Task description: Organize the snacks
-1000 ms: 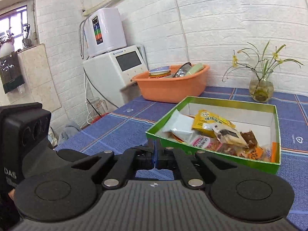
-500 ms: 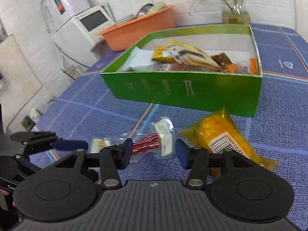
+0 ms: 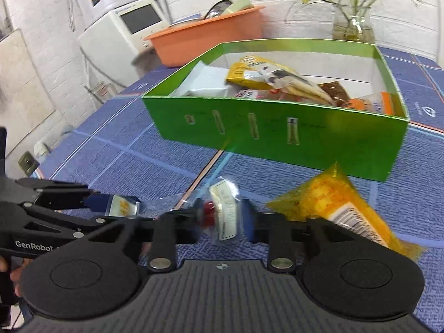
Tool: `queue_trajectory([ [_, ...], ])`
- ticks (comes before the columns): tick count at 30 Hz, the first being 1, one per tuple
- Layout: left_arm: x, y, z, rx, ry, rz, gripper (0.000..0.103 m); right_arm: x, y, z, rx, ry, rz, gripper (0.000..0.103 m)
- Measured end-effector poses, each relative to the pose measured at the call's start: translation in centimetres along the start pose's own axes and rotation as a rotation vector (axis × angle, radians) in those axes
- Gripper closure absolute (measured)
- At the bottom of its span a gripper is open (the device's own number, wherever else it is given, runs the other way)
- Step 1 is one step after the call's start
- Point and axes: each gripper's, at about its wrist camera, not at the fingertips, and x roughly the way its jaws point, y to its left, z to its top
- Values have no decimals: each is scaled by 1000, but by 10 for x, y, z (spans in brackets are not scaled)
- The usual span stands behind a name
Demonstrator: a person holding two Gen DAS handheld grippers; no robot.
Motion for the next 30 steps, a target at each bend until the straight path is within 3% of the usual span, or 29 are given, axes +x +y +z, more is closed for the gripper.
queue_trajectory([
  [1,-1,2,0,-8,-3,7,79,-1,0,0,-4,-2,-15,93],
  [4,-2,6,1,-22,-2,4,83,-1,-1,-1,-12,4,-27,93],
  [7,-5,7,0,-15,-5,0,87,-7,0,-2,-4,-22,-12,101],
  [20,-37,7,24,-22,-121,-17,87,-33,19,10,-40,-126,12,101],
  [25,-42,-2,60,8,-182,-47,87,-39,13,30,-3,-198,11,101],
  [30,-23,-17,111,54,-227,-61,87,-39,-12,62,76,-304,-21,100],
])
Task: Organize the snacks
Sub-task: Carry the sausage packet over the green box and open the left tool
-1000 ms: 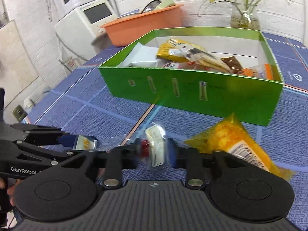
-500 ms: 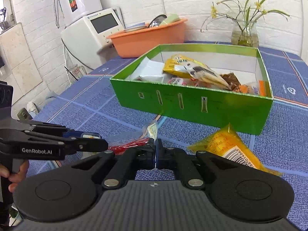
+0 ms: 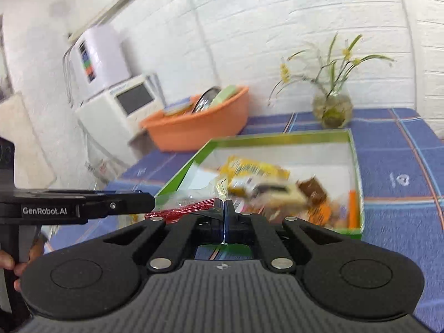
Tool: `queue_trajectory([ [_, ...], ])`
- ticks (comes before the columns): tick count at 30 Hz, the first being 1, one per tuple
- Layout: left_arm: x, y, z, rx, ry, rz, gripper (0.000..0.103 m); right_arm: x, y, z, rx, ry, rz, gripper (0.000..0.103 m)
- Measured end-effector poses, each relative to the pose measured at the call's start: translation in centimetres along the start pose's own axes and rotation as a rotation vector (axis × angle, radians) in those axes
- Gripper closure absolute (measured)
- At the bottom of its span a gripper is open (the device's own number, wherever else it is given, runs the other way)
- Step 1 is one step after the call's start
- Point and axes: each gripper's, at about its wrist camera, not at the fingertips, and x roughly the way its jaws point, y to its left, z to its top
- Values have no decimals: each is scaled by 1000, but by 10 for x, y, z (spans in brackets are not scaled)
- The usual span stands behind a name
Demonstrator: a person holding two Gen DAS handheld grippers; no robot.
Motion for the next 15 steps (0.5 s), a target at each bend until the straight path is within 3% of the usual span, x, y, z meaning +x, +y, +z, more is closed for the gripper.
queue_trajectory([
  [3,27,-2,16,10,-29,41,87,15,-21,10,60,-35,-17,100],
  [7,69,8,20,7,-2,107,86,32,-47,11,146,-57,-32,97],
  [12,82,22,8,22,-8,217,83,22,-65,6,182,-104,-52,58],
  [13,80,22,5,31,-6,223,70,16,-67,5,180,-103,-45,37],
  [14,76,21,2,42,-12,235,56,10,-67,4,169,-94,-33,26],
  [15,71,18,-2,63,-33,240,35,4,-66,3,155,-85,-26,13],
])
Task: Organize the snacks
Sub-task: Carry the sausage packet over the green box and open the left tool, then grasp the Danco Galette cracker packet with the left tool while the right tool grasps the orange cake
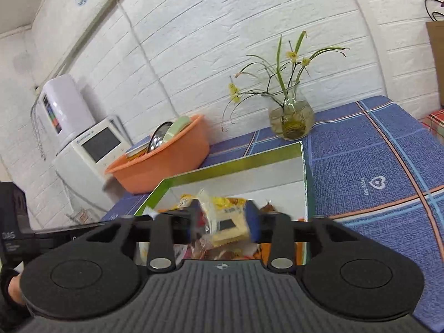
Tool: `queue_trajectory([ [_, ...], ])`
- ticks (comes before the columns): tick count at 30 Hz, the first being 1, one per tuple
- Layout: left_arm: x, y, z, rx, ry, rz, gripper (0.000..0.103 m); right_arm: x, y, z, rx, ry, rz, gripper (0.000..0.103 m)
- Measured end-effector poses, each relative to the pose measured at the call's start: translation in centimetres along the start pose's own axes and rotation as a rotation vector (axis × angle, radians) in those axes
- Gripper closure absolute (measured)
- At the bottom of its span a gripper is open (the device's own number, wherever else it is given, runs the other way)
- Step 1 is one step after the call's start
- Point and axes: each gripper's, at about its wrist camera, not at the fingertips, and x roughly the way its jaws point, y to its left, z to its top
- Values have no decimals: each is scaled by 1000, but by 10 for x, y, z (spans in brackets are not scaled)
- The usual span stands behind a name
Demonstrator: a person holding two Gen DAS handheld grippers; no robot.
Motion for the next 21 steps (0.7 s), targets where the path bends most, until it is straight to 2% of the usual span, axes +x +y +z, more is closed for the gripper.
queue_trajectory([
  [3,-24,-13,-11,89,-46,17,36,-23,8,-6,-100,13,20,8],
  [7,-54,-30,-28,145,-39,9,31,-46,21,-22,-278,68,34,0],
  [10,-75,-38,-46,145,-1,-31,29,-57,27,-40,-410,135,21,0],
  [13,-98,-44,-68,139,10,-87,26,-67,26,-57,-505,156,-16,0],
  [16,-115,-53,-89,166,52,-153,23,-76,18,-62,-490,151,-34,0],
  [21,-131,-73,-114,283,158,-330,21,-85,6,-66,-428,146,-29,0],
])
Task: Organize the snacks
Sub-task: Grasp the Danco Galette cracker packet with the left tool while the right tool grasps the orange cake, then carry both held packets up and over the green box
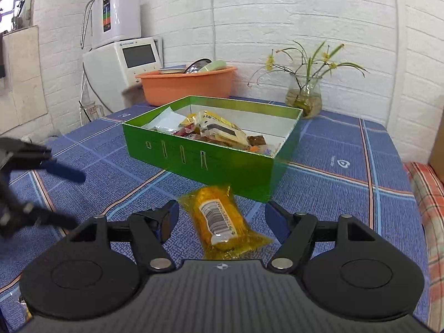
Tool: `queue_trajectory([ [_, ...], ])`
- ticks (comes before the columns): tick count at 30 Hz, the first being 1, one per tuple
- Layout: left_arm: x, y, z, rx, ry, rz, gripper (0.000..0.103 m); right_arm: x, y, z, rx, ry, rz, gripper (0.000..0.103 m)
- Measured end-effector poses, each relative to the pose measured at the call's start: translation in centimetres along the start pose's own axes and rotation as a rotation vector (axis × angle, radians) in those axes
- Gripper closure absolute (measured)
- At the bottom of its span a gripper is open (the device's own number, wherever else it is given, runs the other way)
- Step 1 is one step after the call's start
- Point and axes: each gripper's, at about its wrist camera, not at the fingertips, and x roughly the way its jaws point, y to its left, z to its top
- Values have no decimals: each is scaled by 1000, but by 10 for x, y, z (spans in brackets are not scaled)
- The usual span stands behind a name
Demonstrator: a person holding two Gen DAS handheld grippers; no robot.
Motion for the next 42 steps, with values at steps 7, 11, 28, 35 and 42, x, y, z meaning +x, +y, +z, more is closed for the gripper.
queue_trajectory([
  [7,-10,-40,-12,269,29,-160,2,-4,-1,-9,6,9,48,0],
  [11,7,-58,-18,423,116,-249,2,-5,1,-11,-5,-2,51,0],
  [28,31,-59,-41,418,270,-319,2,52,-1,8,-49,116,32,0],
  [35,22,-39,-43,216,249,-137,9,68,5,-3,-38,249,-8,0],
  [42,10,-19,-48,95,178,-4,15,47,16,-11,3,224,-81,23],
])
